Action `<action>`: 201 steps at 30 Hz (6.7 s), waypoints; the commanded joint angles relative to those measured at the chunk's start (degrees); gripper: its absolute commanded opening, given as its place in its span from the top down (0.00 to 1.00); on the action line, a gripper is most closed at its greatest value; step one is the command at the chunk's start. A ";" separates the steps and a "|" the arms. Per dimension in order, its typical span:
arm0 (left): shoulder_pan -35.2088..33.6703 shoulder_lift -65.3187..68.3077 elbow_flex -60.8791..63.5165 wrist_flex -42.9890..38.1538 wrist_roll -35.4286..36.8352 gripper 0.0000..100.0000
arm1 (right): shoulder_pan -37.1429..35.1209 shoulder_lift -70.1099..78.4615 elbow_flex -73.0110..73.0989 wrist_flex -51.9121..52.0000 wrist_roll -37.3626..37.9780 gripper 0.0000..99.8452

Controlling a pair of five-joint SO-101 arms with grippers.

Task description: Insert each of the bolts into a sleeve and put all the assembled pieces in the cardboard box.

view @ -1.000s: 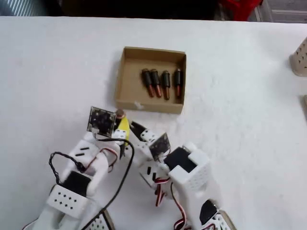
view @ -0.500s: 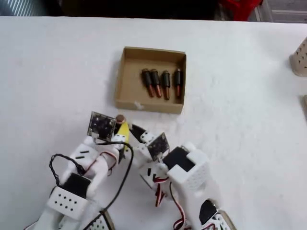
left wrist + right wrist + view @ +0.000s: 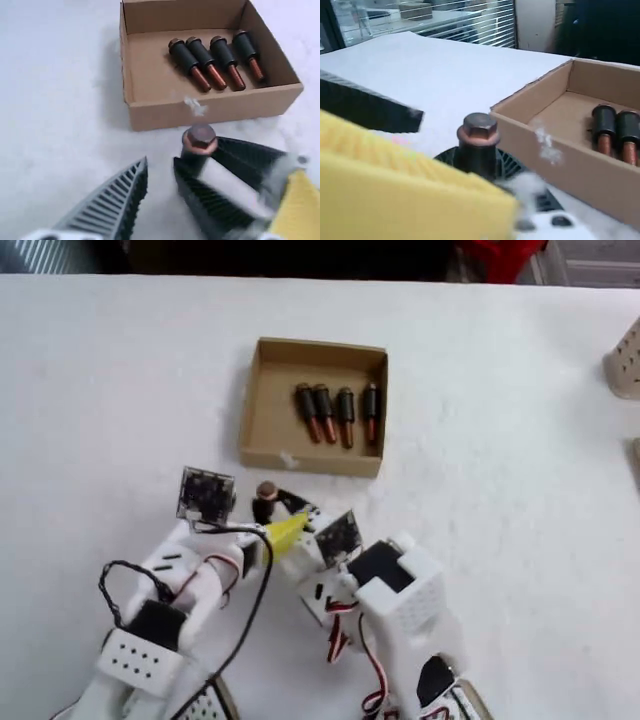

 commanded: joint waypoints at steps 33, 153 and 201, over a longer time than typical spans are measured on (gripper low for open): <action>-20.62 -26.68 -20.40 35.78 -0.18 0.93 | -0.04 -3.21 -0.70 -0.22 0.26 0.98; -28.18 -26.77 5.01 43.43 -18.46 0.98 | 29.58 27.65 -139.25 168.40 0.26 0.98; -28.00 -26.77 5.01 43.43 -18.64 0.97 | 45.32 6.81 -170.90 193.27 0.35 0.98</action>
